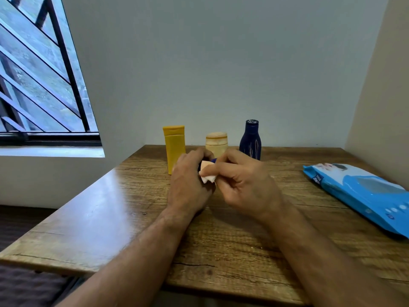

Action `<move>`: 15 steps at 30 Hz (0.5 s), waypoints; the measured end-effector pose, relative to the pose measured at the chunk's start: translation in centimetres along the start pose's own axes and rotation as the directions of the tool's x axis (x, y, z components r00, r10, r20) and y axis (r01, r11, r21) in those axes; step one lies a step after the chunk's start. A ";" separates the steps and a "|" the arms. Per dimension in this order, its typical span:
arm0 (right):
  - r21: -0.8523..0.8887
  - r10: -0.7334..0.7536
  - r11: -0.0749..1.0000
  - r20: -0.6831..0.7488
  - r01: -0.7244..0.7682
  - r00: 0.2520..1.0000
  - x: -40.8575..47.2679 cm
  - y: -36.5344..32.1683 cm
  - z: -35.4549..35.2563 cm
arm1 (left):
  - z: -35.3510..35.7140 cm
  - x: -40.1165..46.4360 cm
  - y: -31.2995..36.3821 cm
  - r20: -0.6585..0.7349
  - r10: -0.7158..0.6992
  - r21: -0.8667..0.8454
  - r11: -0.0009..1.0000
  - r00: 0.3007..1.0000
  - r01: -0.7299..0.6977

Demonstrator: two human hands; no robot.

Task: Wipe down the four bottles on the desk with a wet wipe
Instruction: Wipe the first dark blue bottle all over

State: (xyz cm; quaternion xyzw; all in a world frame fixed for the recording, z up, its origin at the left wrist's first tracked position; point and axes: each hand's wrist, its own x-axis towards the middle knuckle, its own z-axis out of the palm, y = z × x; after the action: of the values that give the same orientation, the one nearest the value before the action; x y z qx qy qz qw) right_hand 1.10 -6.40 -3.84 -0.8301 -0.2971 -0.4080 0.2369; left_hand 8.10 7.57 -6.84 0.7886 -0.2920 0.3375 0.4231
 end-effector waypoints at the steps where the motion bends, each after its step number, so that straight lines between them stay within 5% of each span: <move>1: -0.002 0.001 1.000 0.018 -0.001 1.000 0.0 -0.1 0.0 | 0.0 0.0 0.1 -0.002 -0.024 -0.041 0.999 1.000 0.024; 5: -0.057 0.070 0.996 -0.084 -0.075 0.994 0.0 0.8 -0.8 | -0.2 0.2 0.6 -0.014 -0.160 -0.215 0.965 0.987 0.153; 9: -0.074 0.103 0.990 -0.227 -0.123 0.968 0.1 1.1 -0.9 | 0.0 0.1 0.6 0.052 -0.109 -0.229 0.966 0.993 0.118; 15: -0.060 0.015 0.998 -0.127 -0.023 0.992 0.0 0.3 -0.4 | 0.0 0.1 0.0 0.022 -0.103 -0.268 0.958 0.994 0.105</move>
State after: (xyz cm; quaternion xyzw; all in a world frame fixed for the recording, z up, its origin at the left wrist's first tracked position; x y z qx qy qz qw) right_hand 1.12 -6.87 -3.66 -0.8122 -0.2608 -0.4665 0.2336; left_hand 8.22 7.53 -6.77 0.7395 -0.2951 0.2690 0.5420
